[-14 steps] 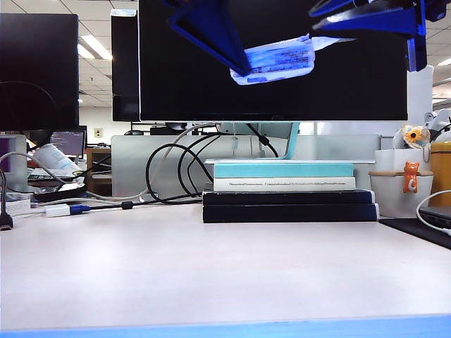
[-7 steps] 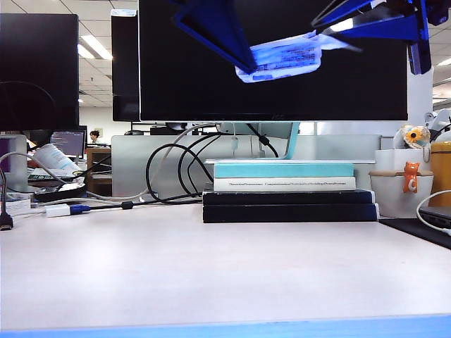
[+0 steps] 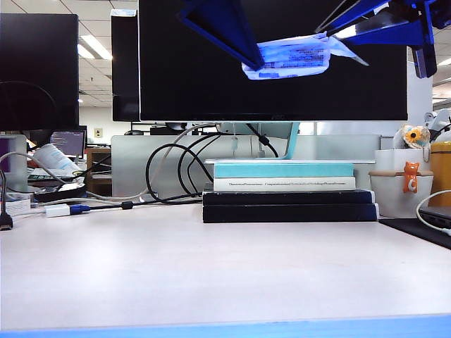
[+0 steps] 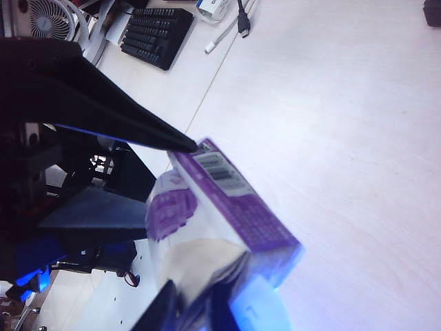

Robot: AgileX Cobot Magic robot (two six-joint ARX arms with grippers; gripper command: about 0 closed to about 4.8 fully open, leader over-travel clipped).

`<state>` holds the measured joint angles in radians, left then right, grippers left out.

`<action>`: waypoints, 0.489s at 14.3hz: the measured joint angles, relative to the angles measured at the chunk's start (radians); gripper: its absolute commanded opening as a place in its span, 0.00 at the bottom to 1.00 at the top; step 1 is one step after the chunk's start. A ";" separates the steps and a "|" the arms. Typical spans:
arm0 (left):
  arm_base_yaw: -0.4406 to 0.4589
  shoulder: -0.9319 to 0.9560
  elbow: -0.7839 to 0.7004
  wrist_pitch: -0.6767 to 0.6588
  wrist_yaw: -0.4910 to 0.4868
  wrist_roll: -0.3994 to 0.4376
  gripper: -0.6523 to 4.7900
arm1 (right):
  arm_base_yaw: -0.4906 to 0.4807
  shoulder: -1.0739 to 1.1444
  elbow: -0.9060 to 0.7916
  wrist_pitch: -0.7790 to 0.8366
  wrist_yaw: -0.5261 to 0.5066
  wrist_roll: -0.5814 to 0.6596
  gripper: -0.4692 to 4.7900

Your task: Pick up a packet of tissues from the table with the left hand, then take a tissue from it with the right hand.

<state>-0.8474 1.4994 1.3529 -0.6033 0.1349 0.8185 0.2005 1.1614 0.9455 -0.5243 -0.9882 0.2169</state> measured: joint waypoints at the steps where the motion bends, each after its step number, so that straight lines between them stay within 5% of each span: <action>1: 0.000 0.000 0.000 0.001 0.008 0.000 0.55 | 0.000 0.000 0.000 0.000 0.000 0.000 0.21; 2: 0.000 0.000 0.000 0.003 0.011 0.000 0.55 | 0.000 0.000 0.000 0.000 -0.001 0.000 0.08; 7: 0.000 0.000 0.000 0.005 0.006 0.000 0.56 | 0.000 0.000 0.000 0.014 -0.001 0.001 0.08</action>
<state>-0.8474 1.4994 1.3529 -0.5987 0.1410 0.8181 0.2005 1.1614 0.9455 -0.5098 -0.9894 0.2176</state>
